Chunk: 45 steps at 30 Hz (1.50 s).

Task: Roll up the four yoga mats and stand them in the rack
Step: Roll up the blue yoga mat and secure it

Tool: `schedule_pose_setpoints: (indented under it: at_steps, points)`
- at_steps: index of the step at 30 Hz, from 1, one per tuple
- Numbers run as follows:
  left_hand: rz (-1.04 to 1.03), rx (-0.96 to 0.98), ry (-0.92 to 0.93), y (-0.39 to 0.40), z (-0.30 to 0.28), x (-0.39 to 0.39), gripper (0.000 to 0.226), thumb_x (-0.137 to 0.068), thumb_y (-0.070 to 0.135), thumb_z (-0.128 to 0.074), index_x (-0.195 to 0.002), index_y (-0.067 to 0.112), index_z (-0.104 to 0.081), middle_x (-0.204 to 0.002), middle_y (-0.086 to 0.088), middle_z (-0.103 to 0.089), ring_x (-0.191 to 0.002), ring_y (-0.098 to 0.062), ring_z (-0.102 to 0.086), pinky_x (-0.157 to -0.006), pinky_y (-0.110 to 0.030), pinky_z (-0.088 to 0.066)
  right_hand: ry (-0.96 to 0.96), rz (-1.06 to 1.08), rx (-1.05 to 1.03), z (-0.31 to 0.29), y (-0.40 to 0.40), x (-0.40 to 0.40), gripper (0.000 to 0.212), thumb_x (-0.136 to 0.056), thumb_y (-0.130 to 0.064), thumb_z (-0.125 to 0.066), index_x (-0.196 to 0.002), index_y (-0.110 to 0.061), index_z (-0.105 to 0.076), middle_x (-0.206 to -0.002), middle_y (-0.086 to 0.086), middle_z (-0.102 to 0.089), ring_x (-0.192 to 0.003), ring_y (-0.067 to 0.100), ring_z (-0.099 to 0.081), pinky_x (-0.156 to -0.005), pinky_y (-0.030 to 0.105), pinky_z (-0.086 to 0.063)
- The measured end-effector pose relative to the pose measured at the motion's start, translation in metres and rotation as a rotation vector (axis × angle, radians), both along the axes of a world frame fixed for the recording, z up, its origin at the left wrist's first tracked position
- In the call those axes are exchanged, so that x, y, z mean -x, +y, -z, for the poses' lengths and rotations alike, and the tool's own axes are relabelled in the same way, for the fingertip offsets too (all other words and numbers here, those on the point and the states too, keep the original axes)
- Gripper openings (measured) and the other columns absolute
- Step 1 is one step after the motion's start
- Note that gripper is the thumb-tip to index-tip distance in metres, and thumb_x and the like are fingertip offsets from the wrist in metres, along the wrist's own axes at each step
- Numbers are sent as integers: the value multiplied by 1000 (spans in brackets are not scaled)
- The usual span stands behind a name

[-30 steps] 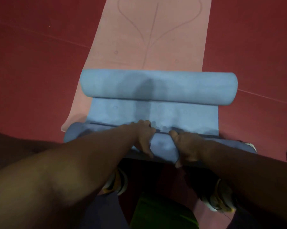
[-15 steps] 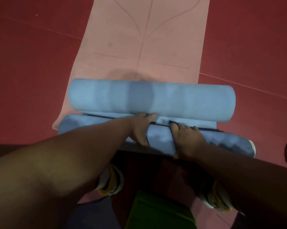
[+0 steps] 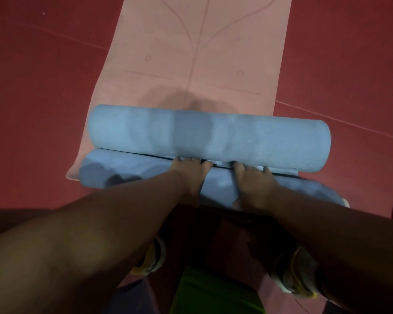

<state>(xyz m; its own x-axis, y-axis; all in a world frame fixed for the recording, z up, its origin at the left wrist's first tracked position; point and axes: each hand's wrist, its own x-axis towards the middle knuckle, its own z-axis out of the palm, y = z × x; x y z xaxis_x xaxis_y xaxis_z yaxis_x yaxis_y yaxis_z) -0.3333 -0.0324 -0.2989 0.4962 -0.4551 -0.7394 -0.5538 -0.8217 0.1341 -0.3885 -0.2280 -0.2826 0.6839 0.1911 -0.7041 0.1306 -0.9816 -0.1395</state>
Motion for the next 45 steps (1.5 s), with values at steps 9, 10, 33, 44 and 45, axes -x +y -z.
schedule_pose_setpoints:
  at_steps: [9,10,33,44,45]
  points:
    - [-88,61,449,-9,1,-46,66,-55,29,-99,-113,22,-70,-104,7,-72,-94,-13,-68,-81,-26,-49,-116,-30,3,7,-10,0,113,-56,-70,-78,-147,-24,-27,-136,5,-50,-124,27,-50,-99,50,-40]
    - [-116,61,496,-8,3,-47,65,-55,26,-100,-113,21,-71,-103,7,-73,-94,-13,-69,-83,-27,-49,-97,-16,-17,7,-12,-2,115,-56,-70,-76,-149,-26,-25,-136,4,-51,-124,27,-51,-102,51,-40]
    - [-43,119,387,-16,-12,-44,99,-59,40,-94,-144,33,-44,-133,6,-61,-120,-17,-58,-106,-36,-46,-57,70,-75,4,-14,-4,116,-56,-59,-80,-149,-32,-16,-130,0,-56,-120,24,-55,-101,49,-42]
    - [-1,-24,-192,-12,-2,8,146,-50,75,-84,-157,38,8,-164,-14,1,-152,-39,-2,-115,-72,-11,116,30,82,1,-7,-24,110,-69,-45,-82,-154,-12,-20,-164,25,-3,-152,42,-3,-118,66,-18]
    - [4,-32,-194,-12,0,9,146,-52,75,-83,-157,37,11,-165,-15,12,-153,-40,9,-115,-72,-7,87,-4,120,2,-5,-23,113,-69,-48,-83,-155,-12,-18,-163,26,16,-151,44,14,-117,69,-9]
